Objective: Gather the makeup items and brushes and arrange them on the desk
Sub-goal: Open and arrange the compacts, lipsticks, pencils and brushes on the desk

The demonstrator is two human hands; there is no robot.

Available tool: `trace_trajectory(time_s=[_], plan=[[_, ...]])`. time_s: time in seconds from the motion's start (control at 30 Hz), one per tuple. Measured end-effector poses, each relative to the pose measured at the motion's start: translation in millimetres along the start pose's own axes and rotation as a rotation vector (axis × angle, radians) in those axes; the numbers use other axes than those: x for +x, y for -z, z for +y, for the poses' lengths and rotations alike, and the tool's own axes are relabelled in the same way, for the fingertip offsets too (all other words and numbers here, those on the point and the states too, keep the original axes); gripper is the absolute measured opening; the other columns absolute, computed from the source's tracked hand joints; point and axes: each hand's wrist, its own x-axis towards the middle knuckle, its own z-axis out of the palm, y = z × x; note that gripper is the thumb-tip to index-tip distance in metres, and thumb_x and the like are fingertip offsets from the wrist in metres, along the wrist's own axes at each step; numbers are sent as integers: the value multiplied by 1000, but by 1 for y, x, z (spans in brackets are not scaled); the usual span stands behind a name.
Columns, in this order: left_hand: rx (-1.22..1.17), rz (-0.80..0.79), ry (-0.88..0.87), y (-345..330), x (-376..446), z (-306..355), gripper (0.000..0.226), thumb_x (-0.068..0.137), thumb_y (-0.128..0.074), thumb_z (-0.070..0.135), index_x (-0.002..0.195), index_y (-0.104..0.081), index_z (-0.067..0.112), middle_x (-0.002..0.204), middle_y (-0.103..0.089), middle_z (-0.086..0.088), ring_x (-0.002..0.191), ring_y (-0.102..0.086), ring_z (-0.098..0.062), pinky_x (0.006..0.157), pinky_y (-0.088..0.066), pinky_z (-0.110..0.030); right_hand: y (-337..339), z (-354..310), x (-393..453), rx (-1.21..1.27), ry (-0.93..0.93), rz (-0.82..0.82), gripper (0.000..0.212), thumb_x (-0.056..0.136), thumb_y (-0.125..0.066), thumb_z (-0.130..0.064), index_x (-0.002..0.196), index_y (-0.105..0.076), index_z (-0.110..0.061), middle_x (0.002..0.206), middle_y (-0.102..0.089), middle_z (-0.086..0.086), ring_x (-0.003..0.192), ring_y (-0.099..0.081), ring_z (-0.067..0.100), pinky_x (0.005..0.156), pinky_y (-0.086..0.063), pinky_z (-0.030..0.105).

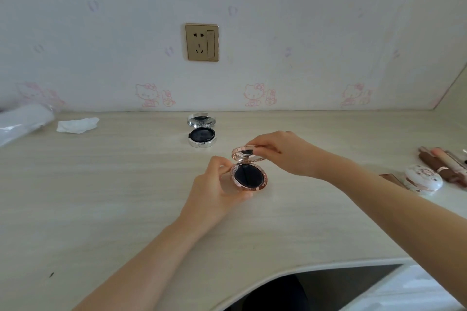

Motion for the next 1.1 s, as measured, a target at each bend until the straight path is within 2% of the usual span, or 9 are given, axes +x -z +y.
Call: trace_trajectory(time_s=[0.07,0.1,0.17,0.3,0.4,0.47,0.73,0.9,1.1], plan=[[150,-4,-33,0,-3,1,51,59,-78,54,95,-47,33,95,-67,17,92,-59,-2,78,-43,-18,-3,2,1,-23,-8,-36,26,99,-44,-24,113,-66,-24,90,-66,-13,82,-55,9,71,-38,10],[200,-15,-55,0,-5,1,50,59,-72,60,94,-49,34,94,-66,17,91,-58,-3,77,-42,-17,-5,2,2,-27,-13,-56,27,99,-44,-24,114,-66,-25,95,-67,-9,86,-56,13,75,-41,17],[287,-36,-121,-1,-5,0,49,63,-68,63,97,-53,32,97,-64,17,93,-56,-4,79,-41,-16,-9,3,3,-26,-17,-71,27,99,-44,-24,114,-66,-25,99,-69,-6,89,-57,15,78,-43,24],[385,-46,-178,-2,-4,-4,51,73,-73,50,116,-61,25,119,-60,13,113,-52,-6,95,-33,-10,-12,5,4,-13,-24,-46,25,98,-46,-26,112,-67,-26,99,-69,-9,90,-57,12,75,-40,17],[372,-33,-185,-1,-7,-1,50,73,-75,44,119,-64,25,119,-63,7,114,-51,-8,88,-18,6,-12,6,5,-19,-42,-48,25,97,-46,-27,110,-67,-26,97,-68,-8,91,-57,14,79,-44,24],[354,-29,-203,-1,-9,2,49,73,-78,39,118,-66,24,117,-65,5,111,-51,-8,86,-14,10,-13,6,6,-34,-47,-57,26,98,-44,-27,111,-67,-25,99,-69,-6,93,-57,16,81,-44,28],[375,-44,-190,-2,-7,-3,40,79,-75,36,114,-70,20,122,-66,3,125,-50,-14,93,-17,0,-9,1,13,-28,-103,-129,27,97,-43,-28,103,-67,-17,94,-67,1,89,-57,21,72,-41,20],[374,-48,-169,-4,-4,-8,42,78,-75,38,116,-69,21,127,-62,5,127,-48,-12,102,-25,-13,-2,-3,20,60,-158,-165,26,98,-43,-26,104,-66,-14,101,-66,6,96,-61,26,88,-51,43],[354,-34,-163,-3,-5,-7,42,77,-77,37,115,-70,21,127,-62,4,125,-49,-11,96,-14,4,0,-4,21,117,-169,-165,27,98,-43,-24,106,-65,-11,104,-66,9,97,-63,29,89,-51,48]])
